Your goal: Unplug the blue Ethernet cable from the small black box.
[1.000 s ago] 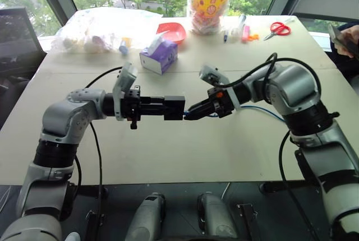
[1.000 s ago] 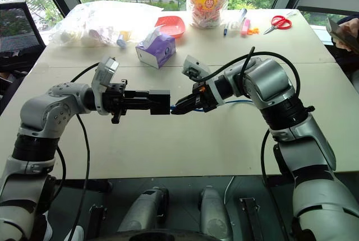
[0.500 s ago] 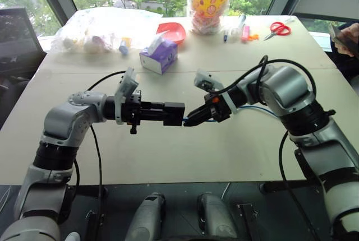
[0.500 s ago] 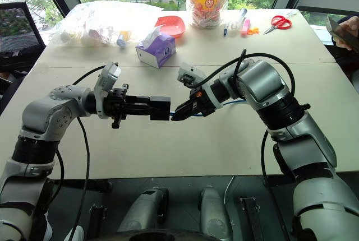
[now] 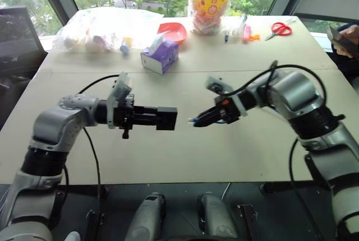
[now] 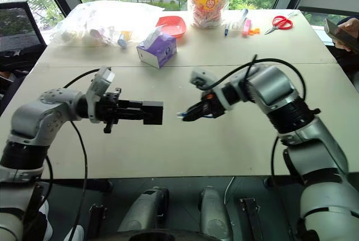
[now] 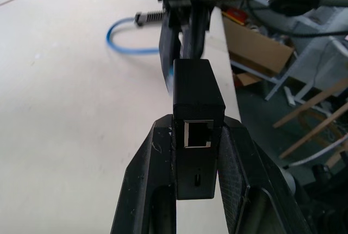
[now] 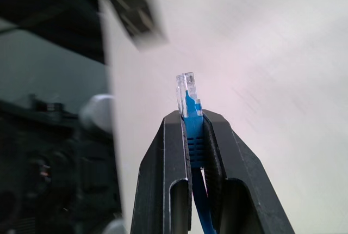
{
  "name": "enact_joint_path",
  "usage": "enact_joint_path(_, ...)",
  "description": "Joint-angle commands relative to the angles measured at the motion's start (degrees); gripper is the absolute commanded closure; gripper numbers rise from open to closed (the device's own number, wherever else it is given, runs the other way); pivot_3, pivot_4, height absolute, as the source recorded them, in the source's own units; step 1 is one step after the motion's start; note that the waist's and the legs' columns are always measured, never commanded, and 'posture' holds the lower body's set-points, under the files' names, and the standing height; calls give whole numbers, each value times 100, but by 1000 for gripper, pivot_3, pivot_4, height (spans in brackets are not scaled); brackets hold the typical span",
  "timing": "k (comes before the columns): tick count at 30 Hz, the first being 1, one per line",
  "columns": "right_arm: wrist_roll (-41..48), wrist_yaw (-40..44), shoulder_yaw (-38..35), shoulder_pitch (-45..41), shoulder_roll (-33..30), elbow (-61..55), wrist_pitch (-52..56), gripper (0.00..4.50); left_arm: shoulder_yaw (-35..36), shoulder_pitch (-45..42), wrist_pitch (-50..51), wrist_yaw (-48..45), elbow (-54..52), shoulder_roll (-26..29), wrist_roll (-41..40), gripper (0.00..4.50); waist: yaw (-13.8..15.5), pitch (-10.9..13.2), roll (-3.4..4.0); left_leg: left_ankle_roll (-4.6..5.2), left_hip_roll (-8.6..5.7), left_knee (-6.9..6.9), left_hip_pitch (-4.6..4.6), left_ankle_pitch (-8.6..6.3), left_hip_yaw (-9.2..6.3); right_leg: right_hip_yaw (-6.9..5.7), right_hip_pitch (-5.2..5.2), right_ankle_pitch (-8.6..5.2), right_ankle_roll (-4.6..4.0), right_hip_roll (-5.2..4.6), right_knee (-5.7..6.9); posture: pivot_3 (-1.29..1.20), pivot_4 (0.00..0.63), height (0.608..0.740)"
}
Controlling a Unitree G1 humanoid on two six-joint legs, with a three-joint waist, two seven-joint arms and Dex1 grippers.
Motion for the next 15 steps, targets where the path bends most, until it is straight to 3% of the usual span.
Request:
enact_joint_path(1, -28, 86, -157, -56, 6, -88, -173, 4374, 88, -104, -60, -86, -143, -6, -100, 4059, -24, 0, 0, 0, 1, 0, 0, 0, 2, 0, -1, 0, 0, 0, 0, 0, 150, 740)
enact_joint_path(5, -283, -77, -289, 139, -125, 11, -640, 4374, 69, -135, -214, 0, -21, -90, 56, 4059, -26, 0, 0, 0, 6, -1, 1, 0, 4, 0, -3, 1, 1, 4, 1, 0, 150, 740)
enact_joint_path(9, -1083, -1595, -704, 337, 373, 759, -1752, 4374, -317, -125, -1576, 599, 491, -725, 1082, 4059, 5, -1, -1, 0, 3, 5, 0, 0, 7, 1, -1, 1, 2, 0, 1, 0, 150, 740)
enact_joint_path(15, -1629, -3340, -1411, 226, 1160, 2161, -2368, 4374, -605, -507, -3328, 1671, 1882, -1984, 2188, 4059, 35, -2, -4, 0, -7, 7, -6, 4, 10, 4, -3, 18, 6, -4, -1, 0, 150, 740)
